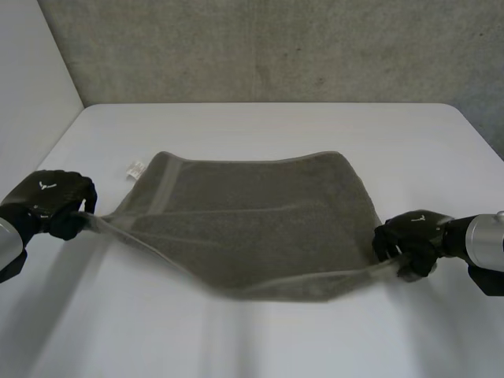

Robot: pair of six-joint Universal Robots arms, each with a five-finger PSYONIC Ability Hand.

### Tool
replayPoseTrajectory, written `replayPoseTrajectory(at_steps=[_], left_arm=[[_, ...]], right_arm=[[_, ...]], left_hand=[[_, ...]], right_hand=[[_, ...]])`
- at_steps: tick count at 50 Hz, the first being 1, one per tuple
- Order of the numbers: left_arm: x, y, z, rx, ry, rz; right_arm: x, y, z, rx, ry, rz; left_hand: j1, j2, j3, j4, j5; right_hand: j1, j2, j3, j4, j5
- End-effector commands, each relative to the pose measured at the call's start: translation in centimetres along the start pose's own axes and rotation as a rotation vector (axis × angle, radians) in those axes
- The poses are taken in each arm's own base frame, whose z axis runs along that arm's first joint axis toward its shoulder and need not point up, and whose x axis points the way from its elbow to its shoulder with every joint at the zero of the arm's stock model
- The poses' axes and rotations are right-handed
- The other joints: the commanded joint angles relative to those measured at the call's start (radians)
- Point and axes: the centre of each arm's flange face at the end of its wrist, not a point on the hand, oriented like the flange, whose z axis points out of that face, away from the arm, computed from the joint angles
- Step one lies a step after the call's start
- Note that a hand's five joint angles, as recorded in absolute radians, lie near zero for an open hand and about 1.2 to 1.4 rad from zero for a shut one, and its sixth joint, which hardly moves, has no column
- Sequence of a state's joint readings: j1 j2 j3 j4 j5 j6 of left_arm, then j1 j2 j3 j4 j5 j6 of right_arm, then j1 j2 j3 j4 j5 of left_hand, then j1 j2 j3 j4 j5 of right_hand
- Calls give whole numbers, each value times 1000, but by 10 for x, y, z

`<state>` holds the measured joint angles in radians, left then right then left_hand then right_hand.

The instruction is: Fold the towel.

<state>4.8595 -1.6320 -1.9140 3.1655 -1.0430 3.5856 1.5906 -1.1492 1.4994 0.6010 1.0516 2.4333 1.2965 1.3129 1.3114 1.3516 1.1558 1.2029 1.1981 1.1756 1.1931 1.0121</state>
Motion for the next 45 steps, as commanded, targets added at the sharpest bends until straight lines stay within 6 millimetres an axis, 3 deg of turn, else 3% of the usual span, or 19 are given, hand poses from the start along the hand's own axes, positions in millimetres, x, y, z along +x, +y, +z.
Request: replayPoseTrajectory(at_steps=[1,4,7,11,14,18,25,29,33,35,36,38,39,40,41,42,43,44,45], left_arm=[[1,-5,-3,17,5,6],[0,-13,-5,51,17,0],[-7,-26,-9,97,5,-34],[-16,-45,-13,160,-10,-99],[-19,-55,-15,194,-9,-136],[-18,-59,-17,211,3,-151],[-16,-51,-13,188,30,-170],[-13,-28,7,107,71,-221],[-17,-26,24,94,85,-215],[-13,-37,46,115,127,-196],[-13,-37,47,115,127,-196],[-5,-61,74,175,156,-143],[-5,-61,74,175,156,-142],[-3,-82,86,228,139,-117],[-3,-82,87,228,139,-117],[-8,-108,98,298,93,-98],[-15,-141,103,396,38,-87],[-16,-142,103,397,37,-87],[-22,-177,101,505,-6,-87]], right_arm=[[0,-2,0,2,-5,4],[5,-12,-5,36,22,5],[14,-34,-20,113,81,-11],[16,-68,-55,264,156,-78],[10,-78,-71,323,162,-125],[4,-80,-76,344,150,-138],[3,-58,-49,245,91,-115],[14,-46,-29,144,100,-197],[24,-63,-16,162,164,-254],[26,-75,-9,201,189,-294],[26,-75,-9,201,189,-294],[31,-106,2,323,271,-386],[31,-106,2,323,271,-386],[36,-127,2,416,340,-432],[42,-151,-1,530,428,-473],[42,-151,-1,532,429,-473],[49,-178,-11,664,530,-494],[49,-178,-11,665,531,-494],[54,-204,-27,807,630,-486]], left_hand=[[100,83,85,45,66],[100,83,85,45,66],[100,83,85,45,66],[100,83,85,45,66],[100,83,85,45,66],[100,83,85,45,66],[100,83,85,45,66],[100,83,85,45,66],[100,83,85,45,66],[100,83,85,45,66],[100,83,85,45,66],[100,83,85,45,66],[100,83,85,45,66],[100,83,85,45,66],[100,83,85,45,66],[100,83,85,45,66],[100,83,85,45,66],[100,83,85,45,66],[100,83,85,45,66]], right_hand=[[193,198,221,203,210],[193,198,221,203,210],[193,198,221,203,210],[193,198,221,203,210],[193,198,221,203,210],[193,198,221,203,210],[193,198,221,203,210],[193,198,221,203,210],[193,198,221,203,210],[193,198,221,203,210],[193,198,221,203,210],[193,198,221,203,210],[193,198,221,203,210],[193,198,221,203,210],[193,198,221,203,210],[193,198,221,203,210],[193,198,221,203,210],[193,198,221,203,210],[193,198,221,203,210]])
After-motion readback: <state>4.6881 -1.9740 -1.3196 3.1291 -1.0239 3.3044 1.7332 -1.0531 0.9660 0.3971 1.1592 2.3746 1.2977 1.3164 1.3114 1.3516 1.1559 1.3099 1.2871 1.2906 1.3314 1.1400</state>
